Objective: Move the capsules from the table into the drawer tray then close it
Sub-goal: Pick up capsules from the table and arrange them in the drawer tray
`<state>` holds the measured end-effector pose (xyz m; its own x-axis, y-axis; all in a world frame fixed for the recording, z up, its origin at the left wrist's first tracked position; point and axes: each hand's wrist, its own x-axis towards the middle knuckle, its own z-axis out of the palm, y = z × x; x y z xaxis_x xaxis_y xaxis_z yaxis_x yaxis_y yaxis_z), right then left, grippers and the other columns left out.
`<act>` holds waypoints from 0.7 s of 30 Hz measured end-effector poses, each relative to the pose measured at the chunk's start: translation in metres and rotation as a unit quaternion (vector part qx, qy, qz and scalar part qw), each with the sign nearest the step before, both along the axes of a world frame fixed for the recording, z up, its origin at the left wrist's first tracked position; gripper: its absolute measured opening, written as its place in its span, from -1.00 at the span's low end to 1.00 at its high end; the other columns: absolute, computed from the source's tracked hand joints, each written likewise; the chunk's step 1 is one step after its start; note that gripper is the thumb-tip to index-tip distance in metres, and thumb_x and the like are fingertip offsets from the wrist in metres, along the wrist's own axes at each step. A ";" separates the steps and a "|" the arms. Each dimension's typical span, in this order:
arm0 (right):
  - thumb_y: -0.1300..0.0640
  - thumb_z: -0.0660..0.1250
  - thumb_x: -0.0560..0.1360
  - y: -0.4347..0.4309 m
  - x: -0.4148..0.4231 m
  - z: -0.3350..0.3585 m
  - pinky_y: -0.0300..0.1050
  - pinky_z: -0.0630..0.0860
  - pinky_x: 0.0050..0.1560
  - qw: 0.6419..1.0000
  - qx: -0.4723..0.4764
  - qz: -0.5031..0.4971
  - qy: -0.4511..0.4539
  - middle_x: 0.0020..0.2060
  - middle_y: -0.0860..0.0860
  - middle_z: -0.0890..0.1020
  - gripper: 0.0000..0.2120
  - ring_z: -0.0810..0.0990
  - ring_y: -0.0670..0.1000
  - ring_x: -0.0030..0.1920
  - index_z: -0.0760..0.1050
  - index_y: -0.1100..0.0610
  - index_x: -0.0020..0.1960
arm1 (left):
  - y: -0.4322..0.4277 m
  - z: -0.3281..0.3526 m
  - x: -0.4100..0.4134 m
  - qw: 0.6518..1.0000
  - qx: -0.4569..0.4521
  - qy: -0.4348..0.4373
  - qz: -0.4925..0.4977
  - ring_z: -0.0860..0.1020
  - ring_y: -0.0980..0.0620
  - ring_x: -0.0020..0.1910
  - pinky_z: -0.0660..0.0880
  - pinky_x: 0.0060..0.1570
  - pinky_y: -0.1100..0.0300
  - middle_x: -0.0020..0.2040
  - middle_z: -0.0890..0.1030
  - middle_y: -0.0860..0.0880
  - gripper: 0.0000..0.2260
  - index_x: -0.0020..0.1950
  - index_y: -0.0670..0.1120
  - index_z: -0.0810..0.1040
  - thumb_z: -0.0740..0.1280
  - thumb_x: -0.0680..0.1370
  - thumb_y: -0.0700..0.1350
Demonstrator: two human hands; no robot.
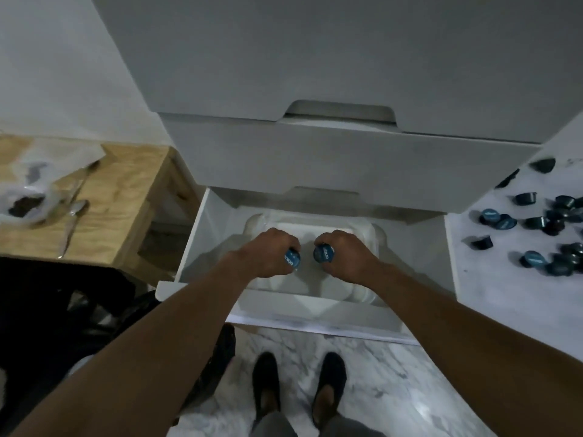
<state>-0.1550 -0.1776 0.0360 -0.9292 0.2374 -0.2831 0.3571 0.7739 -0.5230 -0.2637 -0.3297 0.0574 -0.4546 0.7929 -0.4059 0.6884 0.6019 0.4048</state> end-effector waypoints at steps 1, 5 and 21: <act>0.20 0.43 0.39 -0.001 0.000 0.000 -0.11 0.43 0.16 1.000 -0.002 -0.013 -0.005 0.15 0.11 0.57 -0.58 0.52 0.11 0.14 0.51 0.12 0.24 | 0.000 -0.004 -0.004 1.000 -0.006 -0.004 -0.013 0.55 -0.01 -0.01 0.52 0.02 0.13 0.06 0.62 -0.05 -0.71 0.12 -0.04 0.58 0.44 0.41 -0.13; 0.21 0.43 0.39 -0.004 0.001 0.000 -0.15 0.44 0.15 0.999 -0.008 -0.028 -0.030 0.17 0.10 0.55 -0.58 0.51 0.09 0.16 0.50 0.12 0.24 | -0.001 -0.016 -0.012 0.998 -0.020 -0.016 -0.059 0.54 -0.01 0.02 0.51 0.06 0.15 0.09 0.60 -0.04 -0.68 0.15 -0.02 0.57 0.47 0.40 -0.13; 0.29 0.33 0.48 -0.018 0.001 -0.007 -0.24 0.45 -0.04 0.993 -0.061 -0.064 -0.080 0.20 0.07 0.56 -0.67 0.51 -0.04 -0.10 0.55 0.04 0.21 | -0.012 -0.034 -0.026 0.996 0.012 -0.058 -0.071 0.54 -0.03 0.02 0.51 0.07 0.11 0.09 0.61 -0.06 -0.66 0.13 -0.01 0.57 0.51 0.38 -0.09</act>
